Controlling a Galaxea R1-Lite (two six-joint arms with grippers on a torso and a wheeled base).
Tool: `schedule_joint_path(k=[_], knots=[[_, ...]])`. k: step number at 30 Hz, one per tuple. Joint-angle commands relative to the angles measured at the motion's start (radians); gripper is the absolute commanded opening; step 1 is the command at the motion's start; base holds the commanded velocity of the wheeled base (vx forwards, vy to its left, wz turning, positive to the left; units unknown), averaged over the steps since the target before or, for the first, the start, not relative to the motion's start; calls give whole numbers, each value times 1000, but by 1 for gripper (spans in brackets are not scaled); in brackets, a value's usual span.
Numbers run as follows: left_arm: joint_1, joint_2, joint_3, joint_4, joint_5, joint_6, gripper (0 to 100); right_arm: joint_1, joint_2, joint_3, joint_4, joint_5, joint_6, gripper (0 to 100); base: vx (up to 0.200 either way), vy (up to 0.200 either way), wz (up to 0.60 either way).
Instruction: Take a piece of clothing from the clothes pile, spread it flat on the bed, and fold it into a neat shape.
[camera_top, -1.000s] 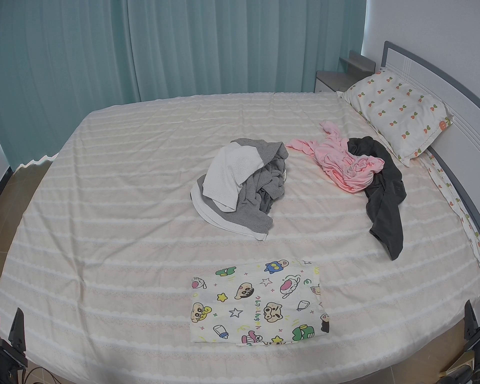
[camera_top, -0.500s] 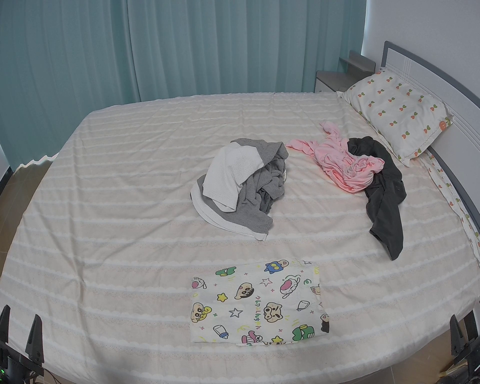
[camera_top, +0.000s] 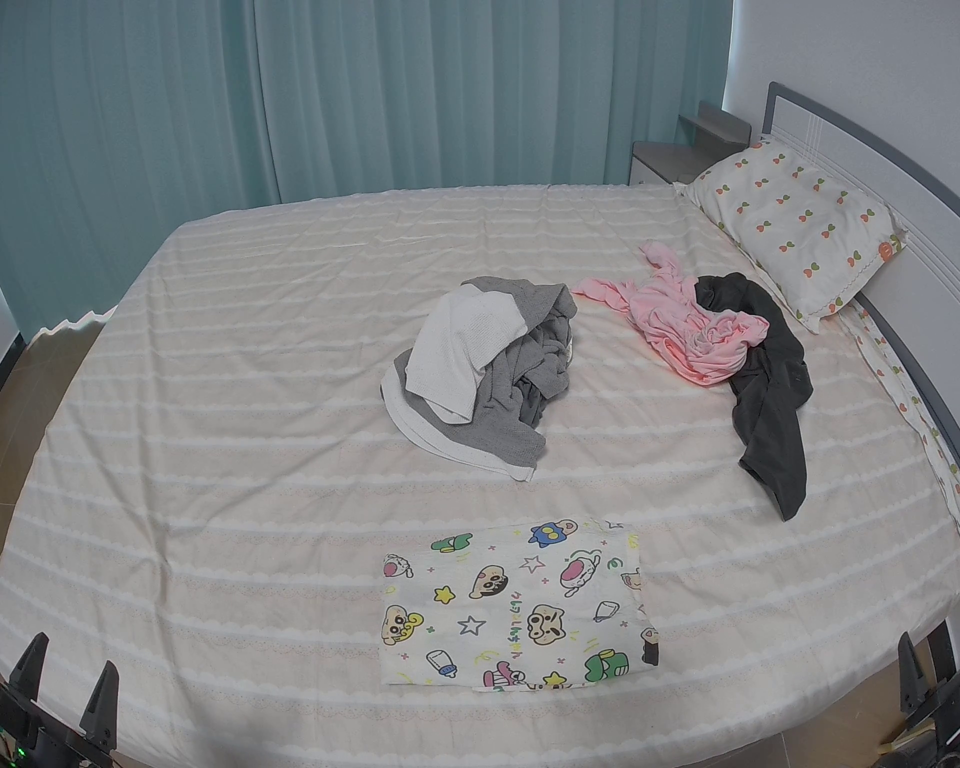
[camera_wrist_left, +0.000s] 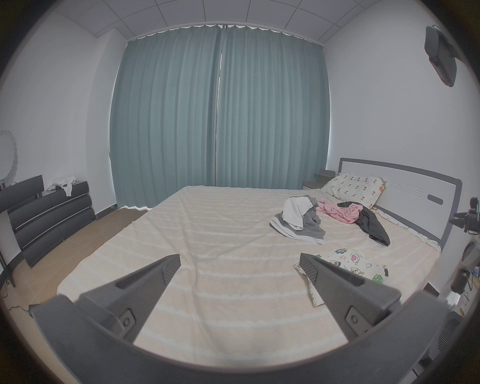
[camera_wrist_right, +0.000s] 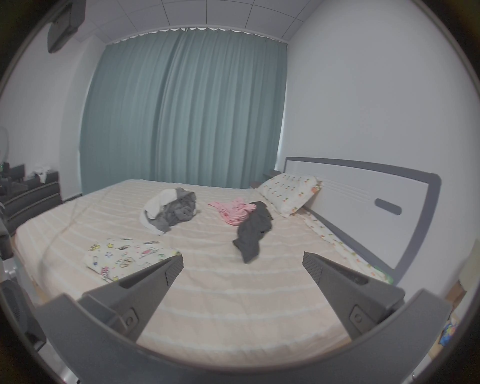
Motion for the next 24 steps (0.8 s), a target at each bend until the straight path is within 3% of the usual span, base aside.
schedule_joint_path(k=[1,8,11,14,24], knots=[[0,8,12,2,0,-7,100,0,7,13,0,-81,-23,100,0,0,0],[6,15,10,62,27,57,100,0,7,15,-6,-59,83,100,0,0,0],[-24,3,12,57,23,66,100,2,9,5,101,-9,77,100,0,0,0],[-90,-31,12,59,16,59,100,2,9,8,96,-29,106,100,0,0,0],[-64,-92,13,57,26,51,100,2,9,18,63,-64,145,100,0,0,0]])
